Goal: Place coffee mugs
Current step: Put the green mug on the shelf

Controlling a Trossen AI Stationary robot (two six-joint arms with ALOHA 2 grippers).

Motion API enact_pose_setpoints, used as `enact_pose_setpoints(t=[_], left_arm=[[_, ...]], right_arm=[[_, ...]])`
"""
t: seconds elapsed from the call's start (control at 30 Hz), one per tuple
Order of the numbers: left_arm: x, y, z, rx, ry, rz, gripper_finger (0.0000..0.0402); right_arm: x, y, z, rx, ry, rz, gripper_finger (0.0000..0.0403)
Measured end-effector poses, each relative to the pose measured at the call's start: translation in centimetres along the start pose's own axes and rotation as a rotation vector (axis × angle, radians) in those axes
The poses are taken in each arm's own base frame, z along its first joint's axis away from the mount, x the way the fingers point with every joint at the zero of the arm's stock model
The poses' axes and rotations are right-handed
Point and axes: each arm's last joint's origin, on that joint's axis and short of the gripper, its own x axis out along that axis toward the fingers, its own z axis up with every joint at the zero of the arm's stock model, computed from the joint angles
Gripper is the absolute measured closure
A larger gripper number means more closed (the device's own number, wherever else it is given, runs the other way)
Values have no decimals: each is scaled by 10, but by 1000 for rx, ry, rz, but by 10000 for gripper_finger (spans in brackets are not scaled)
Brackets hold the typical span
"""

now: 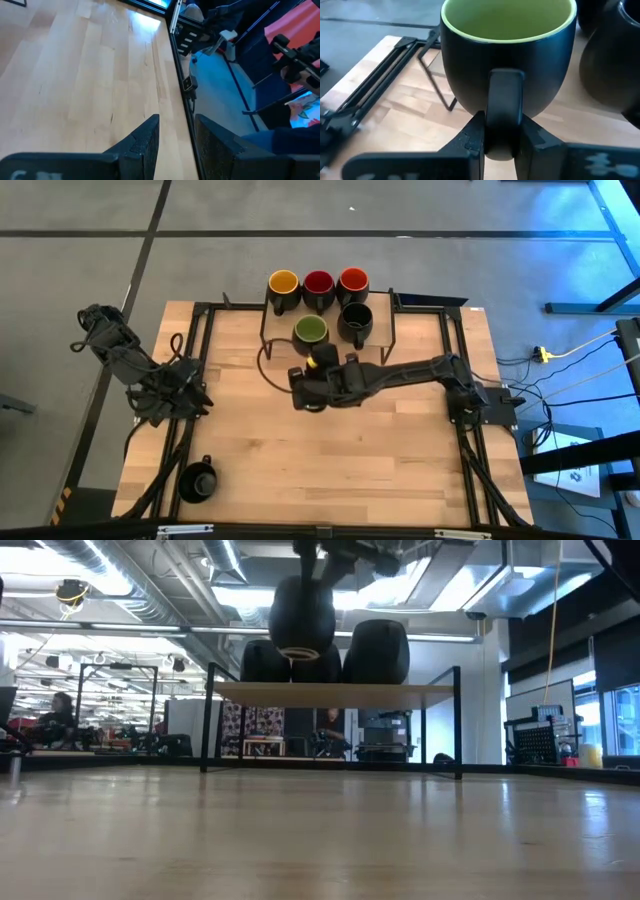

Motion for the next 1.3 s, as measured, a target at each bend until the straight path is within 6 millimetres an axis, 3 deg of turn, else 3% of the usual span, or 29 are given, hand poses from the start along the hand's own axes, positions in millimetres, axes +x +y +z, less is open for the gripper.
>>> enact_pose_setpoints(t=[0.47,0.77,1.3], left_arm=[[0,0,0,0,-12,14,282],[0,1,0,0,-14,15,282],[0,0,1,-1,-17,14,282]], right_arm=[[31,-15,20,56,49,-90,358],[53,-11,6,50,50,-134,358],[66,-15,10,50,8,-175,354]])
